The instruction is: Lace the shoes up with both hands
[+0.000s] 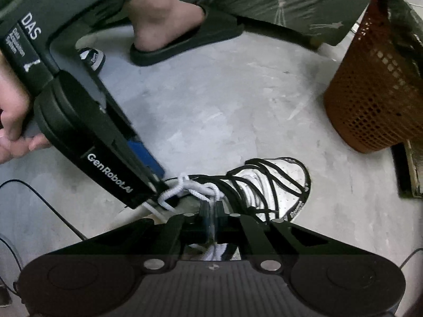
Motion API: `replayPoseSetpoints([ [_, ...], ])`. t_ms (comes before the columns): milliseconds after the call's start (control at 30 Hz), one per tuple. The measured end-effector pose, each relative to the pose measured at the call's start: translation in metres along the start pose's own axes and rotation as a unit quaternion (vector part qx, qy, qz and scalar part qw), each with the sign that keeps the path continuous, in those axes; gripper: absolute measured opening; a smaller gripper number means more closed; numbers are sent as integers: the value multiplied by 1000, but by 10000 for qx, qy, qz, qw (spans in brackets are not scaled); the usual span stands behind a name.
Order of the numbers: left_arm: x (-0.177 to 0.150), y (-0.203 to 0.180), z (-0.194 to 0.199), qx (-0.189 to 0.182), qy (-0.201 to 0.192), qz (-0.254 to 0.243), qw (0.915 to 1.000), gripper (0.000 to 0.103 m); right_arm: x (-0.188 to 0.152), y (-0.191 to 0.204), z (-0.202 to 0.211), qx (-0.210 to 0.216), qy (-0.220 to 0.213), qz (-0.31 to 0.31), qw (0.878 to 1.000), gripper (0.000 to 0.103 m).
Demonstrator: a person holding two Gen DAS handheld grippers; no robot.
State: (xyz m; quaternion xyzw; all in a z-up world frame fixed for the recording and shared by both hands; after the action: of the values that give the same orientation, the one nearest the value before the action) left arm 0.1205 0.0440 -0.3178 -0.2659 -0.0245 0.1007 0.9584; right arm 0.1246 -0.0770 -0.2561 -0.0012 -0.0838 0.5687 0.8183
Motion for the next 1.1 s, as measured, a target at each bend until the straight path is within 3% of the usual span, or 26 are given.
replayPoseSetpoints([
  [433, 0, 14, -1, -308, 14, 512, 9982, 39, -8, -13, 4, -297, 41, -331, 9990, 3],
  [767, 4, 12, 0, -236, 29, 458, 9987, 39, -25, -24, 11, -315, 82, -693, 9971, 3],
  [900, 8, 4, 1, -130, -35, 345, 9993, 30, -24, -19, 10, -266, 106, -668, 9974, 3],
  [1100, 9, 1, 15, -266, -463, 16, 9986, 29, -25, -19, 8, -226, 100, -779, 9967, 4],
])
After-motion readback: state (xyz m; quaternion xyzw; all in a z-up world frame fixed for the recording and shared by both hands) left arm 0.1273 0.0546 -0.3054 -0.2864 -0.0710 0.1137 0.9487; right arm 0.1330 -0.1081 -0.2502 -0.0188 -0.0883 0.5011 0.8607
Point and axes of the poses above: each gripper's, at about its wrist camera, not at the fingertips, and z roughly against the way its jaws point, y to its left, x to its top, the point moved 2 cm from there along -z, roughly the way its jaws point, and after that the axes turned 11 degrees about y, right-handed, at the moved point
